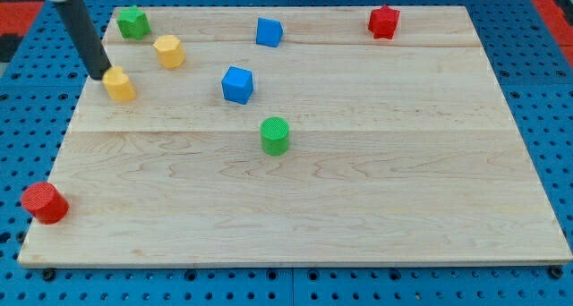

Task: Make a triangle out of yellow blocks and the blue cube

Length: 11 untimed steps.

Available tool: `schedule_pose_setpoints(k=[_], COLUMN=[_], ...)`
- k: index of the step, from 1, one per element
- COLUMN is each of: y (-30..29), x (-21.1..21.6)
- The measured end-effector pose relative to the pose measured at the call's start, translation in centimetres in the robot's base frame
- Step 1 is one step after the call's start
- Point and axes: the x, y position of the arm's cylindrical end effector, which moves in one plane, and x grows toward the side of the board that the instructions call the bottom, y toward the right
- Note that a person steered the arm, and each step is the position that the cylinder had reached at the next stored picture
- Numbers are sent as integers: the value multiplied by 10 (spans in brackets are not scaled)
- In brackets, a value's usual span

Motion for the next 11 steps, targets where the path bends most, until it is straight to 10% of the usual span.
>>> schedule_pose_setpoints(k=[11], y=[14], x=[-38])
